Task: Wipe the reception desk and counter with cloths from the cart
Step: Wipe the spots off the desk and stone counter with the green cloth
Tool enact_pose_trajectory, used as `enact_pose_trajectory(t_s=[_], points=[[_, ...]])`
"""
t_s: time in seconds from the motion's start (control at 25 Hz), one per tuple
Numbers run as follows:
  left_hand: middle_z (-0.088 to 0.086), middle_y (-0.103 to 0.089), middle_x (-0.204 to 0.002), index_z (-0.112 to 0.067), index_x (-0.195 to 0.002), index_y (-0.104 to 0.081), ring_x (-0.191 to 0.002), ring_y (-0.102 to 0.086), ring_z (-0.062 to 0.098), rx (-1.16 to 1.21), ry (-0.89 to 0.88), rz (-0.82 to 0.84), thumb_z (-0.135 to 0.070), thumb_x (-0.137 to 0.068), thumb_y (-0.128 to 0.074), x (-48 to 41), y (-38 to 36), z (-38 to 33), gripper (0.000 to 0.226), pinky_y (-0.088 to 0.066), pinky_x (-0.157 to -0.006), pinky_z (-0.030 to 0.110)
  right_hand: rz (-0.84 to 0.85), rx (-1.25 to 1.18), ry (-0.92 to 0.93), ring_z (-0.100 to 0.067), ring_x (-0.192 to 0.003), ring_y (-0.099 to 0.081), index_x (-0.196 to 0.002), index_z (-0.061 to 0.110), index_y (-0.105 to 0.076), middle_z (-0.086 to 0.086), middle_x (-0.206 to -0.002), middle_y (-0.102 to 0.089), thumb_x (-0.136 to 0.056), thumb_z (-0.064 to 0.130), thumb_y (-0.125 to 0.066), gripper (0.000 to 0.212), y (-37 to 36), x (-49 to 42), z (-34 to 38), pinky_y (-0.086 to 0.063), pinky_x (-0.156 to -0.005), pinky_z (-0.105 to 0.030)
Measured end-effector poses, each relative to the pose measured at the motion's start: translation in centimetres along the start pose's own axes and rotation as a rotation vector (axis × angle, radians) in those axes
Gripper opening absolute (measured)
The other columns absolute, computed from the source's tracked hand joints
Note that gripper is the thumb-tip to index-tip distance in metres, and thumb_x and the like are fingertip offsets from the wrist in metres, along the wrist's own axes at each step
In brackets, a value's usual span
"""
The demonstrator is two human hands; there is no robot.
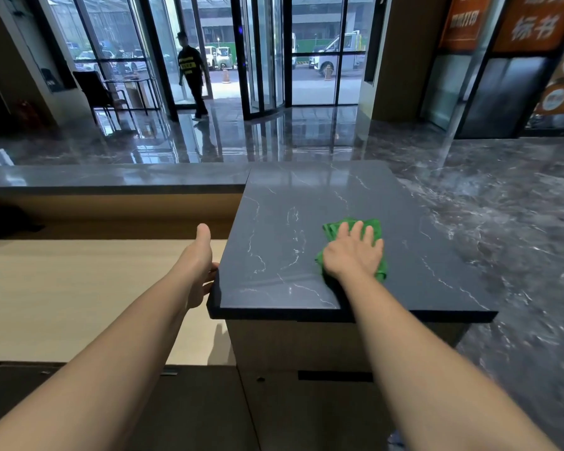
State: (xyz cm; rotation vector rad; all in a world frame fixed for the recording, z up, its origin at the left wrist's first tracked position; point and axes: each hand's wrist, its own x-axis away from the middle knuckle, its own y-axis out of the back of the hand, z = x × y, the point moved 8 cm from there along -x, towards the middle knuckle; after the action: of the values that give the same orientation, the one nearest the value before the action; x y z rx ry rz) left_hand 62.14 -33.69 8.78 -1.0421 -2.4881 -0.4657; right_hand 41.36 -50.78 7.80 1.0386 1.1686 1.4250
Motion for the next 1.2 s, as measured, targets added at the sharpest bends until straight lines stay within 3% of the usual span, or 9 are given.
enact_pose_trajectory(t_s=[0.12,0.28,0.4,0.48,0.6,0.72,1.0,1.16,1.2], points=[[0.008,-0.054,-0.106,-0.013,-0.146,-0.031,-0.106,-0.051,0.025,0.023,0.002,-0.013,-0.066,-0.095,-0.020,-0.1,0.4,0.7,0.074,-0.040,-0.092,0.039,0.006,-0.038,0.070,-0.032,-0.149,0.001,-0.155,0.014,-0.007,-0.011,-0.163,0.000,-0.095,0.032,-0.038,0.070,-1.2,3.2,5.5,-0.003,-0.119,-0.051],[0.004,-0.051,-0.080,-0.007,-0.140,-0.039,-0.077,-0.053,0.020,0.027,-0.065,-0.043,-0.058,-0.099,-0.019,0.6,0.1,1.0,0.068,-0.040,-0.076,0.033,0.049,-0.036,0.282,-0.035,-0.149,0.005,-0.155,0.012,-0.005,-0.013,-0.162,0.003,-0.098,0.032,-0.035,0.068,-2.7,7.7,12.8,0.001,-0.118,-0.054],[0.005,-0.052,-0.076,-0.008,-0.101,-0.052,-0.066,-0.050,0.017,0.024,-0.110,-0.084,-0.053,-0.101,-0.020,1.0,-0.5,0.8,0.054,-0.037,-0.060,0.030,0.063,-0.001,0.485,-0.033,-0.149,0.005,-0.155,0.014,-0.005,-0.011,-0.163,0.003,-0.100,0.034,-0.031,0.065,-3.1,9.6,14.9,0.000,-0.119,-0.052],[0.009,-0.057,-0.085,-0.010,-0.090,-0.047,-0.068,-0.051,0.019,0.011,-0.115,-0.109,-0.054,-0.101,-0.021,1.0,-0.7,0.5,0.052,-0.037,-0.062,0.030,0.054,0.005,0.599,-0.028,-0.150,0.004,-0.156,0.018,-0.007,-0.007,-0.163,0.002,-0.102,0.033,-0.025,0.059,-2.9,9.6,14.0,-0.002,-0.120,-0.048],[0.014,-0.057,-0.113,-0.011,-0.106,-0.042,-0.089,-0.055,0.028,-0.031,-0.112,-0.126,-0.059,-0.097,-0.020,0.7,-0.7,0.4,0.053,-0.038,-0.078,0.036,0.038,-0.015,0.655,-0.021,-0.150,-0.001,-0.155,0.024,-0.012,-0.001,-0.163,-0.003,-0.102,0.032,-0.022,0.054,-2.4,8.3,10.1,-0.005,-0.121,-0.043],[0.014,-0.054,-0.124,-0.012,-0.112,-0.041,-0.107,-0.050,0.032,-0.101,-0.066,-0.121,-0.063,-0.093,-0.019,-0.1,-0.6,0.9,0.059,-0.038,-0.082,0.042,-0.018,-0.018,0.546,-0.018,-0.150,-0.007,-0.153,0.027,-0.019,0.001,-0.163,-0.009,-0.101,0.032,-0.025,0.053,-1.2,6.1,4.3,-0.009,-0.121,-0.041],[0.011,-0.051,-0.120,-0.014,-0.137,-0.038,-0.103,-0.045,0.025,-0.073,-0.065,-0.041,-0.060,-0.098,-0.018,-0.2,-0.5,1.0,0.064,-0.029,-0.084,0.041,-0.068,0.025,0.125,-0.018,-0.149,-0.011,-0.153,0.027,-0.021,0.001,-0.163,-0.011,-0.100,0.033,-0.027,0.054,1.5,2.6,-8.8,-0.013,-0.120,-0.042],[0.007,-0.056,-0.098,-0.011,-0.144,-0.033,-0.104,-0.050,0.025,0.038,-0.046,0.032,-0.060,-0.098,-0.020,-0.5,0.7,1.7,0.069,-0.038,-0.087,0.039,-0.071,0.026,-0.074,-0.023,-0.149,-0.010,-0.154,0.025,-0.019,-0.002,-0.163,-0.010,-0.099,0.031,-0.027,0.056,1.5,3.4,-9.3,-0.015,-0.119,-0.044],[0.009,-0.057,-0.101,-0.012,-0.145,-0.033,-0.103,-0.053,0.024,0.065,-0.028,0.041,-0.062,-0.097,-0.022,-0.7,1.3,1.8,0.070,-0.042,-0.087,0.040,-0.082,0.018,-0.129,-0.026,-0.149,-0.010,-0.154,0.024,-0.019,-0.003,-0.163,-0.010,-0.098,0.030,-0.029,0.057,1.4,4.0,-8.4,-0.015,-0.118,-0.044]])
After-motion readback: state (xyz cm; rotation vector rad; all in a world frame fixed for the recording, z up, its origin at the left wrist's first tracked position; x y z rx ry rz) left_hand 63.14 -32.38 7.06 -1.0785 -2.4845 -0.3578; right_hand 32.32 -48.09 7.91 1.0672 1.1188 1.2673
